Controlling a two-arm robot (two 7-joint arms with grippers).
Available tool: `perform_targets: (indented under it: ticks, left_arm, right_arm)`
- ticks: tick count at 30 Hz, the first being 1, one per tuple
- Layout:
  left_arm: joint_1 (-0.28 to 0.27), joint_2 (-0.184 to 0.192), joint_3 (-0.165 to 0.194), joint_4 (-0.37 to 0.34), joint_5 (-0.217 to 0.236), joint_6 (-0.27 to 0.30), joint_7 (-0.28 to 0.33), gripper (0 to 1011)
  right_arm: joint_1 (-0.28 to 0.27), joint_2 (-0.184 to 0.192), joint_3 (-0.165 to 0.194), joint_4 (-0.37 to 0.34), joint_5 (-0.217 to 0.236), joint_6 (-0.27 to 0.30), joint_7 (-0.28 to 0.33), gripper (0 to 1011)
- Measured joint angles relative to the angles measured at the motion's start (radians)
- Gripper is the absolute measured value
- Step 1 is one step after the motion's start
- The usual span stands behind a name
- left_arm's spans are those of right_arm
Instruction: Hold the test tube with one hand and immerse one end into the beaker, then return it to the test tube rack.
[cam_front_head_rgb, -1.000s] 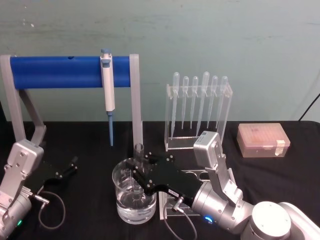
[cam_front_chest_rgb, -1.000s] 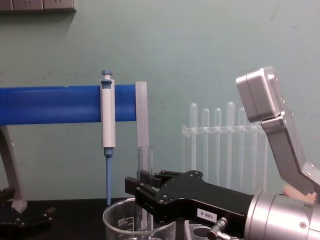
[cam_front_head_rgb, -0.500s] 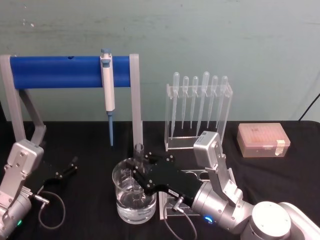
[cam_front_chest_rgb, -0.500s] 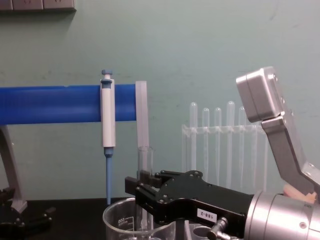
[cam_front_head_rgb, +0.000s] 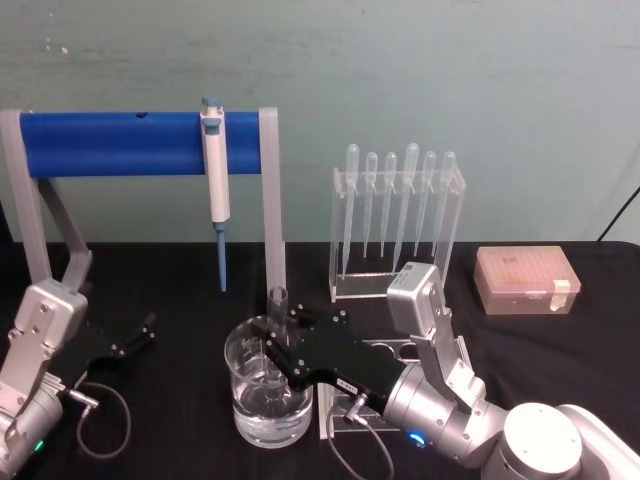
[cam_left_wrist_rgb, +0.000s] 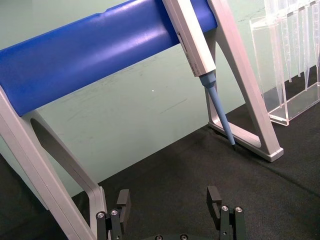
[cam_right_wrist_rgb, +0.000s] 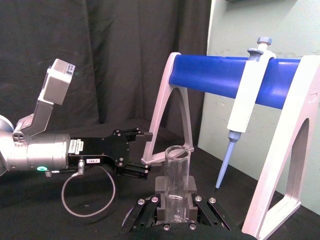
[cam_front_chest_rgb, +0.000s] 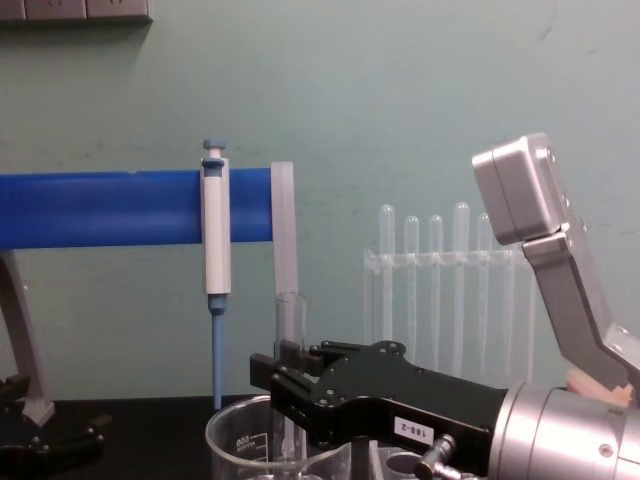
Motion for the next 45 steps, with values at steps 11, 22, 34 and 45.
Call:
perform_targets:
  ticks: [11, 22, 34, 45]
  left_arm:
    - [0.0, 0.0, 0.0, 0.0, 0.0, 0.0, 0.0, 1000]
    - [0.0, 0.0, 0.0, 0.0, 0.0, 0.0, 0.0, 1000]
    - [0.0, 0.0, 0.0, 0.0, 0.0, 0.0, 0.0, 1000]
    - [0.0, 0.0, 0.0, 0.0, 0.0, 0.0, 0.0, 1000]
  right_arm:
    - [0.0, 0.0, 0.0, 0.0, 0.0, 0.0, 0.0, 225]
    - [0.0, 0.0, 0.0, 0.0, 0.0, 0.0, 0.0, 225]
    - [0.0, 0.0, 0.0, 0.0, 0.0, 0.0, 0.0, 225]
    - [0.0, 0.0, 0.0, 0.0, 0.0, 0.0, 0.0, 225]
